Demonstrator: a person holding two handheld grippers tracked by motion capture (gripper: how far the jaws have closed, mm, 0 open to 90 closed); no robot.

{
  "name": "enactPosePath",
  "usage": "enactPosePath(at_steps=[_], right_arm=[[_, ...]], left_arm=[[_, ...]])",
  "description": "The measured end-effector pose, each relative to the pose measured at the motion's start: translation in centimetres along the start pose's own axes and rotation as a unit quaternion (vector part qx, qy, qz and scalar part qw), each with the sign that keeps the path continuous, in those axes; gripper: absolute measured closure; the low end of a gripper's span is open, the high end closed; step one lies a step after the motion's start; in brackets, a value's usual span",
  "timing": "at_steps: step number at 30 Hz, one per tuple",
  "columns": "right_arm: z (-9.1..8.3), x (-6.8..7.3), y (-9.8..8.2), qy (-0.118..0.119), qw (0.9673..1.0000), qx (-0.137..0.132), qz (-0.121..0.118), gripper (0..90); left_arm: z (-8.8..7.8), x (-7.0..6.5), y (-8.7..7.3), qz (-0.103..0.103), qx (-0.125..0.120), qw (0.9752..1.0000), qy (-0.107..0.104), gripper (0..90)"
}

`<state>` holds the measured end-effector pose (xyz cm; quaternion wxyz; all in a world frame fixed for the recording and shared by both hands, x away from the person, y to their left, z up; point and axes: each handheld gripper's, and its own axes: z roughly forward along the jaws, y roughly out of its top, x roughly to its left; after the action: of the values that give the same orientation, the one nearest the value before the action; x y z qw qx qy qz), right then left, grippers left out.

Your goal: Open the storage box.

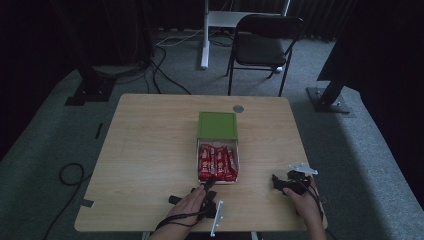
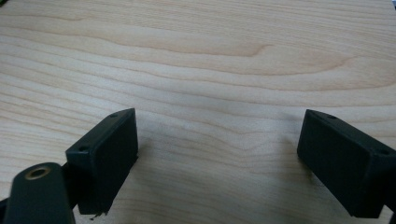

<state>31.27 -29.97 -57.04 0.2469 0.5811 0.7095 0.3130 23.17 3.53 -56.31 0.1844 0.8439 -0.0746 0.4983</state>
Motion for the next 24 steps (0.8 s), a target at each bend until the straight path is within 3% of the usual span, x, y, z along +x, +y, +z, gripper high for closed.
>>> enactPosePath(at_steps=[11,18,24], right_arm=[[0.0,0.0,0.0,0.000,1.0000,0.000,0.000,11.9],[0.0,0.0,0.0,0.000,1.0000,0.000,0.000,11.9],[0.0,0.0,0.0,0.000,1.0000,0.000,0.000,11.9]], left_arm=[[-1.1,0.6,-0.7,-0.038,-0.021,0.9984,-0.037,44.1],[-2.0,0.8,-1.3,-0.062,-0.028,0.9967,-0.044,44.0],[-2.5,1.4,-2.6,-0.088,-0.019,0.9948,-0.049,44.1]])
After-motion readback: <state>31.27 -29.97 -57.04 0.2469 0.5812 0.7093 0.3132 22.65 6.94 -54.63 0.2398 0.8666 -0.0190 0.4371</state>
